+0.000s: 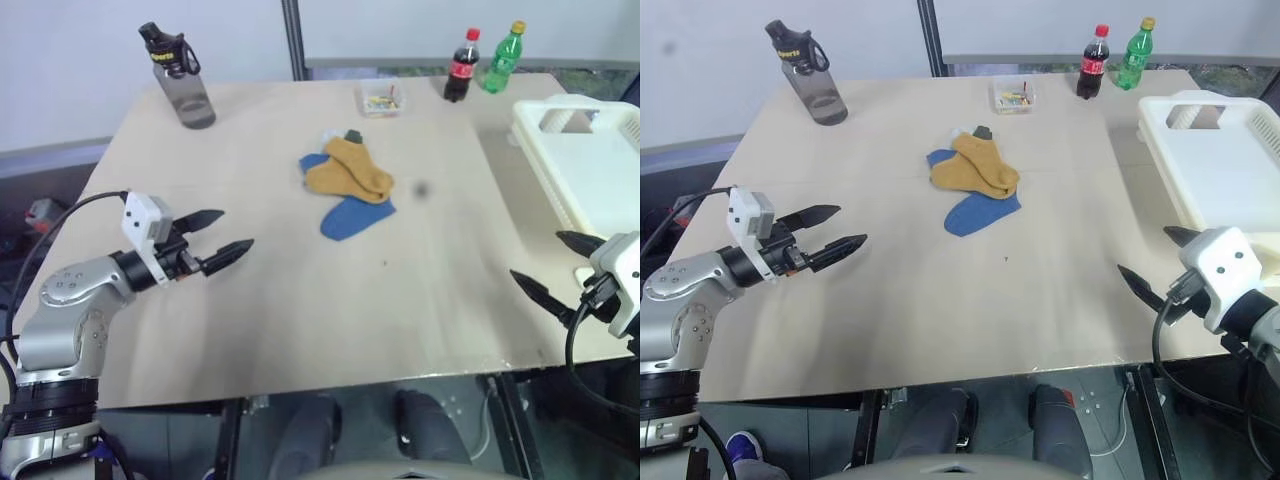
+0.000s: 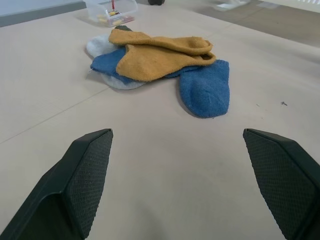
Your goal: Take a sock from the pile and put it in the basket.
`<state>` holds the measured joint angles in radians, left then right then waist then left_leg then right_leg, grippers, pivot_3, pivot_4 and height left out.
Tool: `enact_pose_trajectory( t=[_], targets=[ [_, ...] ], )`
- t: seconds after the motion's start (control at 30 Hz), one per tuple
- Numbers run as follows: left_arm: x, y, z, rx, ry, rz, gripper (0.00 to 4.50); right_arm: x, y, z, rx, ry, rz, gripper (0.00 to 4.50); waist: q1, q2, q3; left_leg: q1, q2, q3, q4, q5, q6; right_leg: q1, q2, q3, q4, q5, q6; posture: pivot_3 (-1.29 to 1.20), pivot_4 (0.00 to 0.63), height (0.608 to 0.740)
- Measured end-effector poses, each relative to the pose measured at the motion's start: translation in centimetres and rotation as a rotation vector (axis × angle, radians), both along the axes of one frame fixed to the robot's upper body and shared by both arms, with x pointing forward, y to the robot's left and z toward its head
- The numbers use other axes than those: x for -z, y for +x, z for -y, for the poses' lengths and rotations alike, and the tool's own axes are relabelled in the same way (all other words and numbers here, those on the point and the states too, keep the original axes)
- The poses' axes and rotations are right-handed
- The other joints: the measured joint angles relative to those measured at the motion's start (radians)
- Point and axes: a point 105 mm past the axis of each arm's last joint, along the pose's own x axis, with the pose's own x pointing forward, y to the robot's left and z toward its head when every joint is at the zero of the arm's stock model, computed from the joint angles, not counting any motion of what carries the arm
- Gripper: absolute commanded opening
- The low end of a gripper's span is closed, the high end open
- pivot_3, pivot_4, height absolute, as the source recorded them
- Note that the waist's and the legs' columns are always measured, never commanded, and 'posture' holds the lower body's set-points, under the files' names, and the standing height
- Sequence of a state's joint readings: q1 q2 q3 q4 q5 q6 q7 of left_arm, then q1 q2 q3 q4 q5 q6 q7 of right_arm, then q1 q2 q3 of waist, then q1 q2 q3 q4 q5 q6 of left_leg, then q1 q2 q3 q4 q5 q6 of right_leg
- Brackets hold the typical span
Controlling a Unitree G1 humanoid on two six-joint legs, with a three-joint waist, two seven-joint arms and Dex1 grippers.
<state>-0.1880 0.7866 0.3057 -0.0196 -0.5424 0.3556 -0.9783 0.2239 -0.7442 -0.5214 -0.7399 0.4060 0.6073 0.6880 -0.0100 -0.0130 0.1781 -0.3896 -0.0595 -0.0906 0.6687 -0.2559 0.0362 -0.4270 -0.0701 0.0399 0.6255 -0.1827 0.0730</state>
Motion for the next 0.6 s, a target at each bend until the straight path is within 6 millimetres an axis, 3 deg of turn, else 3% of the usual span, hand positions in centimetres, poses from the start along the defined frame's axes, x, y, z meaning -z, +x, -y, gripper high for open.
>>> enact_pose_trajectory(
  t=[0.43,0.5,0.53,0.6],
  targets=[
    [-0.7,1.9,2.5,-0.038,-0.050,0.013,4.46,-0.3,1.3,-1.9,-0.031,0.030,0.018,4.50,0.001,-0.001,0.000,0.000,0.000,0.000,0.000,0.000,0.000,0.000,0.000,0.000,0.000,0.000,0.000,0.00,0.150,0.740],
    [-0.8,3.6,3.4,-0.104,-0.068,-0.018,4.46,-0.6,2.0,-3.2,-0.068,0.048,0.029,4.50,0.002,-0.001,0.000,0.001,-0.001,0.000,0.000,0.000,0.000,0.000,0.000,0.000,0.000,0.000,0.001,0.00,0.150,0.740],
    [-0.9,5.2,4.7,-0.150,-0.098,-0.051,4.46,-0.8,2.5,-4.9,-0.128,0.059,0.038,4.50,0.005,-0.002,0.001,0.000,-0.001,-0.002,0.001,0.000,0.000,0.001,0.000,-0.001,0.000,0.000,0.001,0.00,0.150,0.740],
    [-0.8,6.2,5.7,-0.173,-0.114,-0.075,4.46,-0.8,2.8,-6.1,-0.171,0.065,0.041,4.50,0.004,-0.002,0.001,0.002,-0.001,-0.002,0.001,0.000,0.000,0.002,0.001,-0.001,0.001,0.000,0.001,0.00,0.150,0.740]
  ],
)
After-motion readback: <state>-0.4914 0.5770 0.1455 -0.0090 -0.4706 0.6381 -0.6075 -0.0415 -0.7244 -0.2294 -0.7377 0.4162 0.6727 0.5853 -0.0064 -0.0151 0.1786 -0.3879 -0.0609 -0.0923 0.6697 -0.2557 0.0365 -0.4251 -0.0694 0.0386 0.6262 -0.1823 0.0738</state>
